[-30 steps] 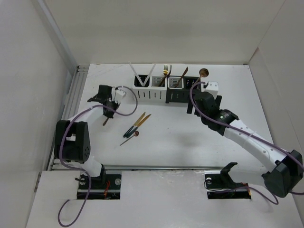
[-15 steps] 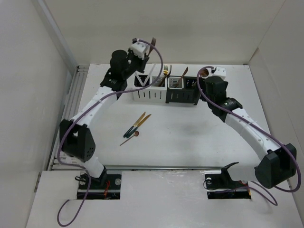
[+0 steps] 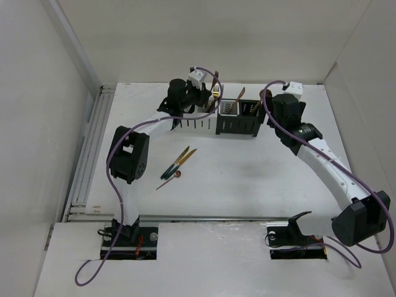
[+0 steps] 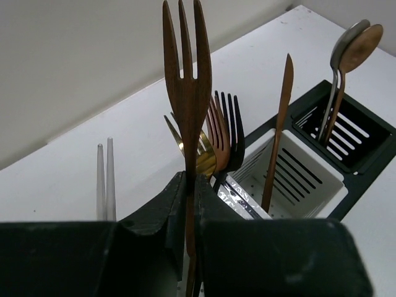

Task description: Sort the eating utensils into containers

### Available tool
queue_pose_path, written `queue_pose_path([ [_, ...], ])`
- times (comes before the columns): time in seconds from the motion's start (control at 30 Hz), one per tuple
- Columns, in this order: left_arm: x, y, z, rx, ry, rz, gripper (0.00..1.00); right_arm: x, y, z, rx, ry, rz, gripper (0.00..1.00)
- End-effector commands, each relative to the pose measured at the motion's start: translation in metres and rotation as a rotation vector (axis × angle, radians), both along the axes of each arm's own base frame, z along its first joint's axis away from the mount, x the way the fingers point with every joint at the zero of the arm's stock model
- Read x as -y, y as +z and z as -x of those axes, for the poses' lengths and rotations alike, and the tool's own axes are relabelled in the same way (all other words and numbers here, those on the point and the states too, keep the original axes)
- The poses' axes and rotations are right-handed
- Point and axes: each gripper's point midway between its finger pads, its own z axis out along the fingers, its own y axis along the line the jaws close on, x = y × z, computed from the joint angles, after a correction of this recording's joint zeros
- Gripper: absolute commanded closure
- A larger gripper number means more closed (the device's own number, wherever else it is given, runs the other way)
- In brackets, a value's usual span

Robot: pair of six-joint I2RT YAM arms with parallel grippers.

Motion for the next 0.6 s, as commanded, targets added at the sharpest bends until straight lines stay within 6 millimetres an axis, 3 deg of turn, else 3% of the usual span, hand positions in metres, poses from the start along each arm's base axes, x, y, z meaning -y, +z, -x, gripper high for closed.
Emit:
queue_pose_path([
  [0.0, 0.006, 0.047, 0.013, 0.095, -0.086, 0.106, 1.00, 0.009, 0.032, 0.002, 0.061, -0.031, 0.000, 0.03],
  [0.03, 0.007, 0.040, 0.016, 0.082, -0.098, 0.101, 0.99, 0.009, 0.037, 0.002, 0.073, -0.031, -0.004, 0.03],
  [0.1, 0.005, 0.021, 0.021, 0.035, -0.096, 0.094, 0.81, 0.008, 0.037, 0.000, 0.065, -0.031, -0.001, 0.03],
  [0.13, 0.004, 0.030, 0.026, 0.042, -0.096, 0.105, 0.56, 0.008, 0.037, 0.000, 0.066, -0.031, -0.001, 0.03],
  [0.27, -0.010, 0.040, 0.030, 0.021, -0.067, 0.058, 0.31, 0.009, 0.039, 0.001, 0.062, -0.027, 0.009, 0.03],
  [0.33, -0.021, 0.052, 0.031, 0.043, -0.048, 0.020, 0.28, 0.010, 0.037, 0.003, 0.060, -0.027, 0.009, 0.03],
  [0.4, -0.037, 0.078, 0.040, 0.049, -0.024, -0.011, 0.26, 0.000, 0.044, 0.009, 0.083, 0.005, -0.001, 0.03],
  [0.5, -0.076, 0.093, 0.059, 0.039, 0.022, -0.122, 0.28, -0.009, 0.037, 0.021, 0.092, 0.030, -0.020, 0.03],
  [0.53, -0.082, 0.080, 0.071, 0.010, 0.010, -0.177, 0.30, -0.015, 0.024, 0.027, 0.070, 0.047, -0.022, 0.03],
  [0.57, -0.097, 0.053, 0.089, -0.088, -0.004, -0.263, 0.32, -0.017, 0.024, 0.032, 0.078, 0.052, -0.037, 0.03],
])
